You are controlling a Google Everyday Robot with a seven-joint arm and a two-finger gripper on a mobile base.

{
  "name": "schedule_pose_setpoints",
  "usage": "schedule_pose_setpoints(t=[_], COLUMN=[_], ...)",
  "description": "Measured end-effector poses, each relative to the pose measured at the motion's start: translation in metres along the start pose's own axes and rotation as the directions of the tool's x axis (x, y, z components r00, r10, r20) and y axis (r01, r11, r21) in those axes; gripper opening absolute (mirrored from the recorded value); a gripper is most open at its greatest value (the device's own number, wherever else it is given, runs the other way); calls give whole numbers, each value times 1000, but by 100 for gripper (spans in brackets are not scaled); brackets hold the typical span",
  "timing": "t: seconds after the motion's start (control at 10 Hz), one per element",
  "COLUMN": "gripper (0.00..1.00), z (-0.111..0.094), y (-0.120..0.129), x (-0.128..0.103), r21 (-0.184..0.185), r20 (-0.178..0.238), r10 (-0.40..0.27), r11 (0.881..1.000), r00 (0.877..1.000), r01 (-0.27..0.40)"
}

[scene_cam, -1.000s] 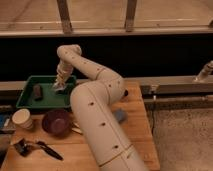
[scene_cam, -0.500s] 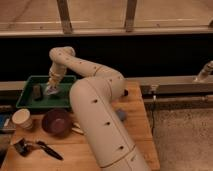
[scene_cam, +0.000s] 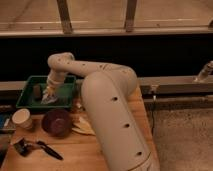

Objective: Wipe tray with towel

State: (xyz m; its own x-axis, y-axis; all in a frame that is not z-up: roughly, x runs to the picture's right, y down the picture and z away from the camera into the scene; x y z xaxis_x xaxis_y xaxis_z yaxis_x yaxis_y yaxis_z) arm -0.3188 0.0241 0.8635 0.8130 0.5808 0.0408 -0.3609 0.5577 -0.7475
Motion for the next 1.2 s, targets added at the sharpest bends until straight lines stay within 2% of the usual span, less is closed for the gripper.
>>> schedule_pose_setpoints(t=[0.1,0.3,0.6,0.9,1.0,1.2], gripper=[0,0,0,0,0,0], z=[-1,-4,-13,-11,-8,3], y=[1,-19,-82,-112,-114,-101], x=[3,13,11,-16,-26,-52], r21=[8,33,75,88,86,69], r20=[4,8,11,1,0,-2], r10=[22,78,143,124,110,56], r11=[1000,996,987,988,990,996], r00=[1000,997,990,992,994,998], r01=[-22,-78,-143,-123,-110,-55])
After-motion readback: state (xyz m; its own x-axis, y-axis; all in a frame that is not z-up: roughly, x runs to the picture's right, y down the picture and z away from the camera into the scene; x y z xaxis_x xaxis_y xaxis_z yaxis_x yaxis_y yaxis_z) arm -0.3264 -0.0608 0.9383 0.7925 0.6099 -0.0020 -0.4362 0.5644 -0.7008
